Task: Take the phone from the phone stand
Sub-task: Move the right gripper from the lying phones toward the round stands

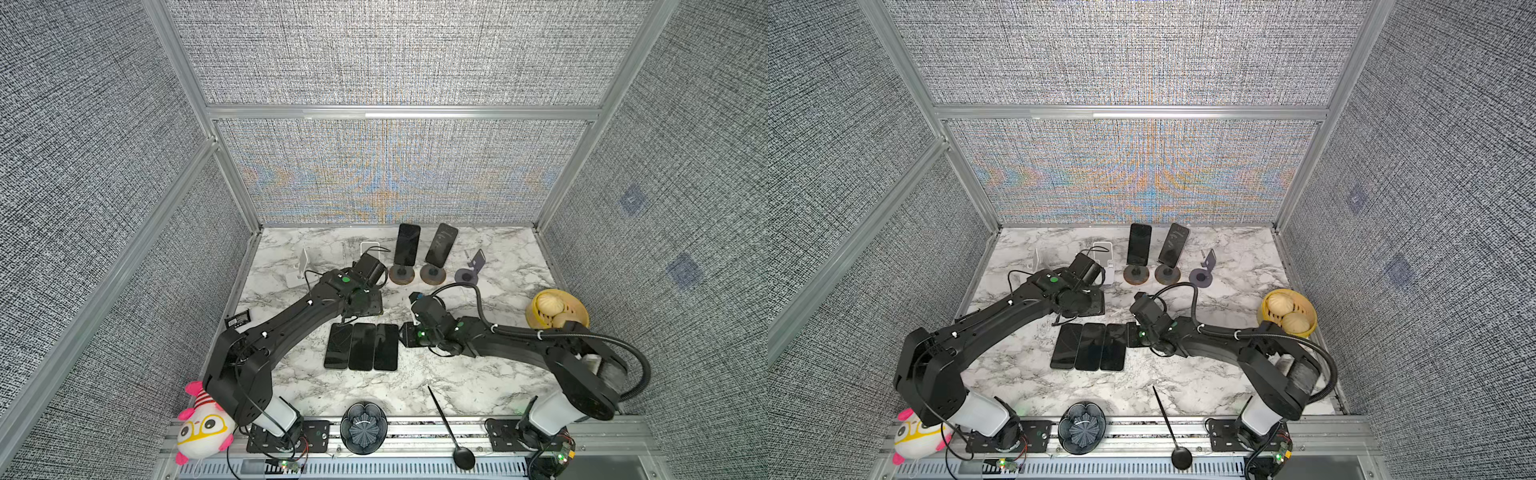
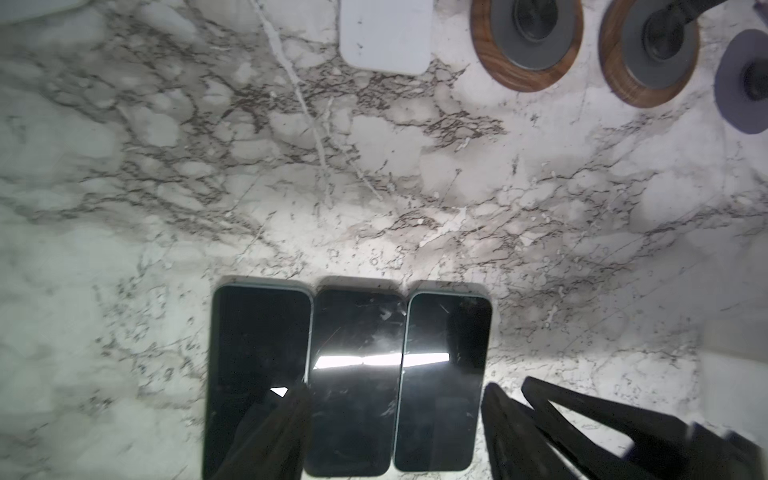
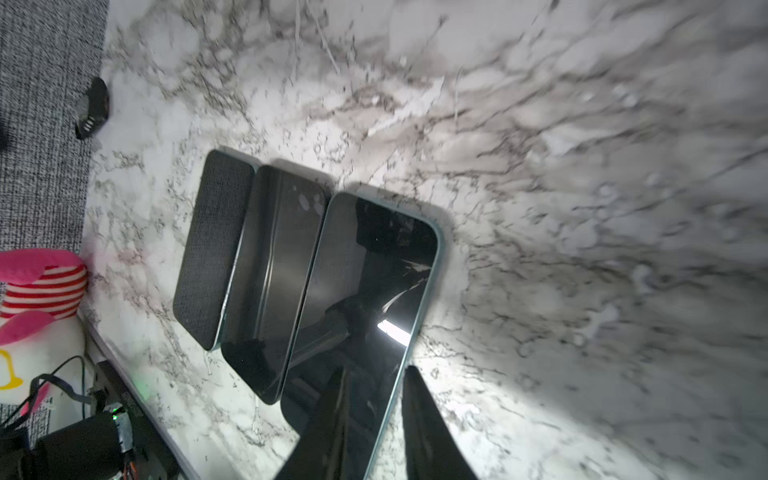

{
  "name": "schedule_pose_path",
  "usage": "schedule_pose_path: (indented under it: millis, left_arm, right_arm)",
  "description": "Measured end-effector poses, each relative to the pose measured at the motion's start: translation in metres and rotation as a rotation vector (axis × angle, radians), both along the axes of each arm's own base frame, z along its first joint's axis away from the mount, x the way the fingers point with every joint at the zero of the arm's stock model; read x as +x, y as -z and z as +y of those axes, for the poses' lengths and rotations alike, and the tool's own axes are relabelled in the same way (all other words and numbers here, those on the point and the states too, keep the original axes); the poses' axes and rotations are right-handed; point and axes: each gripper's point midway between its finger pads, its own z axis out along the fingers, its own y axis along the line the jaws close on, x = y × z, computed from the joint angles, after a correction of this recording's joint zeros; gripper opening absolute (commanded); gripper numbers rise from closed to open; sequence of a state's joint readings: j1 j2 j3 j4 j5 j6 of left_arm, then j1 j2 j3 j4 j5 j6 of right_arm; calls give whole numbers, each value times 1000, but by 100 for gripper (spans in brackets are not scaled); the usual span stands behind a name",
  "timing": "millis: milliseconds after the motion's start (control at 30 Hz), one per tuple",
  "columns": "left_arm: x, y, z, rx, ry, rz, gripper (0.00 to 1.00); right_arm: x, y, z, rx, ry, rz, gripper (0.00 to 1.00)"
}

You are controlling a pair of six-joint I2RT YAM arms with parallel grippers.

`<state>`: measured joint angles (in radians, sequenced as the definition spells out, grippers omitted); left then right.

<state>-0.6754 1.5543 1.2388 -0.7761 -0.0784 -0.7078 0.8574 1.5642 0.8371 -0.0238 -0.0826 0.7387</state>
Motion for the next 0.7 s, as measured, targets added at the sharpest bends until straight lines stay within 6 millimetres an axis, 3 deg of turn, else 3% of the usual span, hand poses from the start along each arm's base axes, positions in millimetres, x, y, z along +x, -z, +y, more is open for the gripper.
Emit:
schedule_pose_path:
  millis: [200,333,433,567,700]
  left_arm:
    - [37,16,-32,-148,-20,-6,51]
    - [59,29,-48,-246,-52,6,52]
    - [68,24,-52,-281,-60,-22,53]
    - [65,6,-48,-305,-52,-79,59]
    - [58,-2,-34,-301,-50,-115,71]
  right_arm:
    - [18,-42,-47,-67,96,-100,40]
    - [33,-65,-77,-122,175,-161,55]
    - [48,-82,-92,-174,230,-197,66]
    - [78,-111,-89,-212,271,-257,79]
    - [110,-124,-75,-251,290,-289,94]
